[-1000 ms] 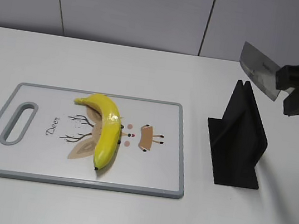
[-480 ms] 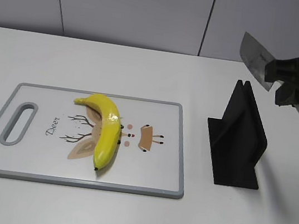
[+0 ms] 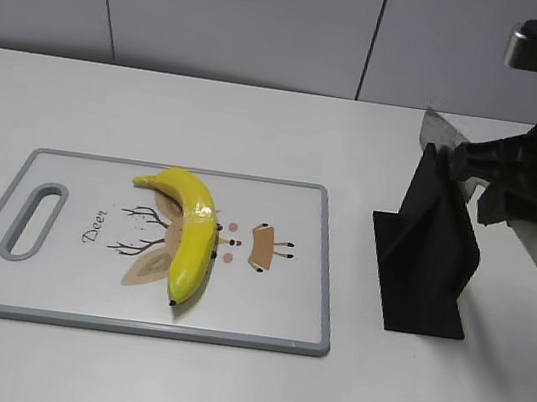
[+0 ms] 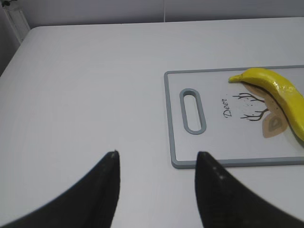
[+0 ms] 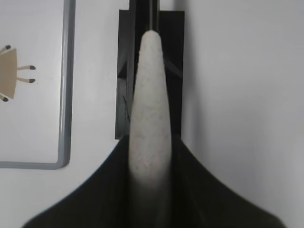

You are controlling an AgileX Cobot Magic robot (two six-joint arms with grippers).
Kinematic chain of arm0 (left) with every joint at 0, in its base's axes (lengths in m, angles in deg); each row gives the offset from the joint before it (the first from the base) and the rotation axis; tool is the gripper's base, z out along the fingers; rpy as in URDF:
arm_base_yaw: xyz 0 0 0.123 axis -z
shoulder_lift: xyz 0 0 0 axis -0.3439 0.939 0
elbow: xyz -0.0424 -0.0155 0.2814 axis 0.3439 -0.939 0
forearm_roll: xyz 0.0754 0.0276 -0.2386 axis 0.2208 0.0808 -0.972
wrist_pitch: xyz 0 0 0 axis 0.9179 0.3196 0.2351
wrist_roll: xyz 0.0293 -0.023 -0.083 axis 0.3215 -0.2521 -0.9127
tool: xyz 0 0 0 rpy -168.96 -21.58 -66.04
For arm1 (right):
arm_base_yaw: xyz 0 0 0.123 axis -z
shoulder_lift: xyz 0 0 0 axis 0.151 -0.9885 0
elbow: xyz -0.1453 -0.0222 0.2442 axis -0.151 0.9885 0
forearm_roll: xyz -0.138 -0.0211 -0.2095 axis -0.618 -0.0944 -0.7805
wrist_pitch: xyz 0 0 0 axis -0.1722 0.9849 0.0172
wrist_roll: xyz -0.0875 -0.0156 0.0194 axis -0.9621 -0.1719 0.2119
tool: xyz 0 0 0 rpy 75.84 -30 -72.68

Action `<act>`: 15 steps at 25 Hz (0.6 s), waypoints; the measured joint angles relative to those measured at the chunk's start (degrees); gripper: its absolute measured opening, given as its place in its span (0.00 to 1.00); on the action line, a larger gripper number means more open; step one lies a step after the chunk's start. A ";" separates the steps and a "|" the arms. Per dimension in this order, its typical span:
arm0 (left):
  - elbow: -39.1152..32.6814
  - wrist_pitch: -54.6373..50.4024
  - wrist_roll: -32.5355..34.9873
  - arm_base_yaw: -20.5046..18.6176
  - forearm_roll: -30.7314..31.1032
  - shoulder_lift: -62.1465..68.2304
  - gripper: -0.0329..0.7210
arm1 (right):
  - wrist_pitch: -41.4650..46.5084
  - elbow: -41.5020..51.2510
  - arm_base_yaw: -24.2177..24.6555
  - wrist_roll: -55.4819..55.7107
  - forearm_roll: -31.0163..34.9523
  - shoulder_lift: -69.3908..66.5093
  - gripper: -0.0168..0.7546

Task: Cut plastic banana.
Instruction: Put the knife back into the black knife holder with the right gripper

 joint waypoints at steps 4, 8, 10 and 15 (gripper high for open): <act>0.00 0.00 0.00 0.00 0.00 0.00 0.67 | 2.13 0.00 0.00 -0.05 1.45 -2.74 0.23; 0.00 0.00 0.00 0.00 0.00 0.00 0.66 | 3.36 0.00 0.00 -0.17 1.78 -3.46 0.23; 0.00 0.00 0.00 0.00 0.05 0.00 0.65 | 3.47 0.00 0.00 -0.26 1.85 -3.52 0.23; 0.00 0.00 0.00 0.00 0.05 0.00 0.65 | 4.38 0.00 0.00 -0.20 2.22 -3.52 0.43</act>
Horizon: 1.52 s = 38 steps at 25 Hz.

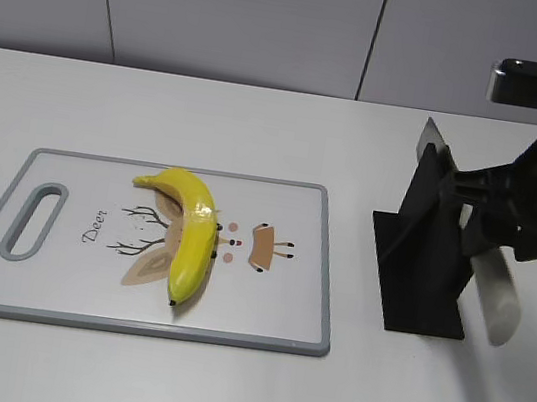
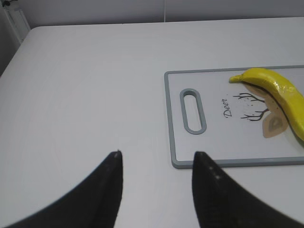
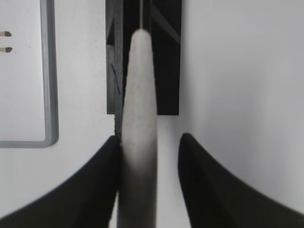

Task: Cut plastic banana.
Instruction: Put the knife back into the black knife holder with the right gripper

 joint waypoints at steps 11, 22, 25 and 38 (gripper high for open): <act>0.00 0.00 0.00 0.00 0.65 0.00 0.64 | 0.42 0.00 0.00 -9.49 4.05 6.19 0.86; 0.00 0.00 0.00 0.00 1.05 0.00 0.64 | 4.82 4.85 -0.06 -27.42 5.54 30.93 0.78; 0.00 0.00 0.00 0.00 1.05 0.00 0.64 | 4.06 8.41 -0.06 -28.16 5.54 37.22 0.76; 0.00 0.00 0.00 0.00 1.05 0.00 0.62 | 3.25 27.94 -0.06 -30.18 5.54 61.30 0.76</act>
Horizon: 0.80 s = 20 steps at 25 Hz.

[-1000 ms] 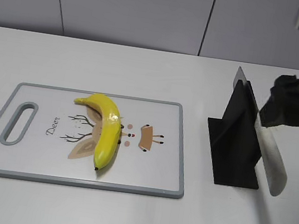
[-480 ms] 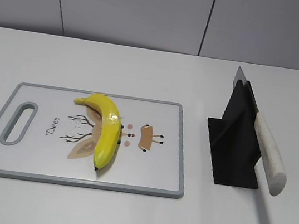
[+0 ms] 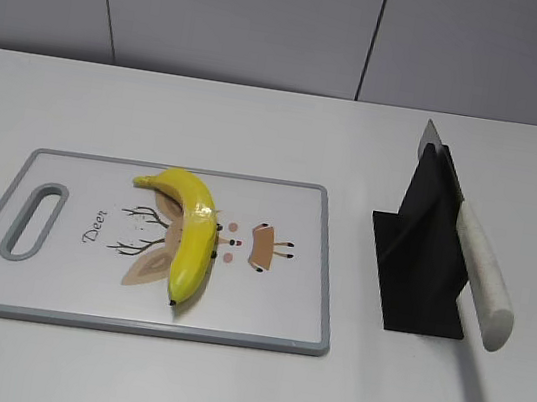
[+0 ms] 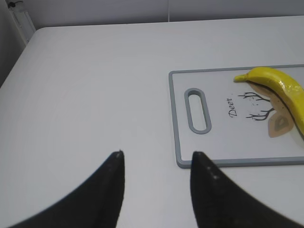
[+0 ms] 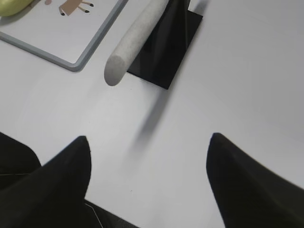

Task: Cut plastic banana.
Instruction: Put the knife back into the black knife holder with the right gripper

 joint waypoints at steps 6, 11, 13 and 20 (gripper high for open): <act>0.00 0.00 0.00 0.00 0.00 0.00 0.60 | 2.01 3.50 0.00 -1.36 0.09 9.69 0.76; 0.00 0.00 0.00 0.00 0.00 0.00 0.57 | 2.46 3.75 0.00 -1.52 0.57 17.17 0.76; 0.00 0.00 0.00 0.00 0.00 0.00 0.57 | 2.46 3.75 0.00 -1.54 0.79 20.38 0.76; -0.11 -0.05 0.00 -0.07 -0.03 0.12 0.57 | 2.78 3.75 1.83 -1.54 1.87 23.31 0.76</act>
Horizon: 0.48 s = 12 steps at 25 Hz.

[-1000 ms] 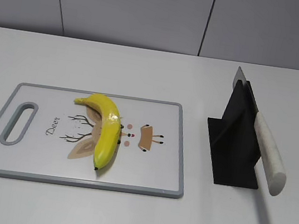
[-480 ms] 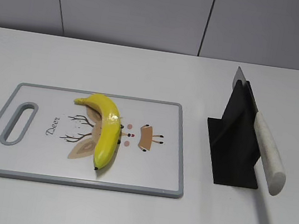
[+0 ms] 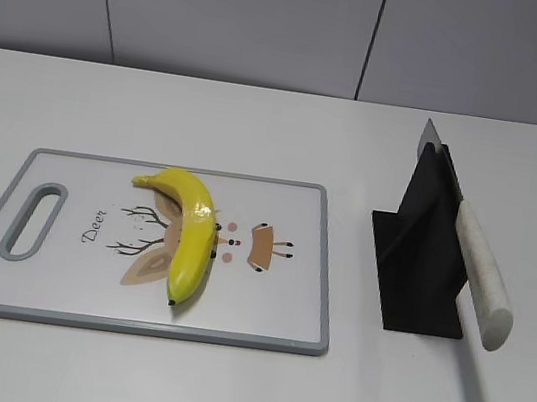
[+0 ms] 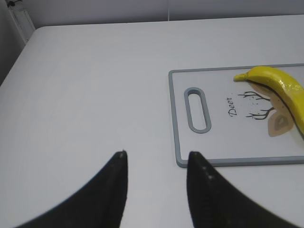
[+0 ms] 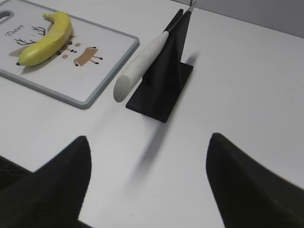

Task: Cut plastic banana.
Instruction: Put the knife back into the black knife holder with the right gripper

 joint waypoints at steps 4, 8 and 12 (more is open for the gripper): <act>0.00 0.00 0.00 0.00 0.00 0.04 0.58 | 0.00 0.00 7.68 0.00 0.72 0.00 0.76; 0.00 0.00 0.00 0.00 0.00 0.04 0.59 | 0.00 0.00 16.15 -0.05 0.72 0.05 0.76; 0.00 0.00 0.00 0.00 0.00 0.04 0.59 | 0.00 0.00 20.84 -0.05 0.72 0.05 0.76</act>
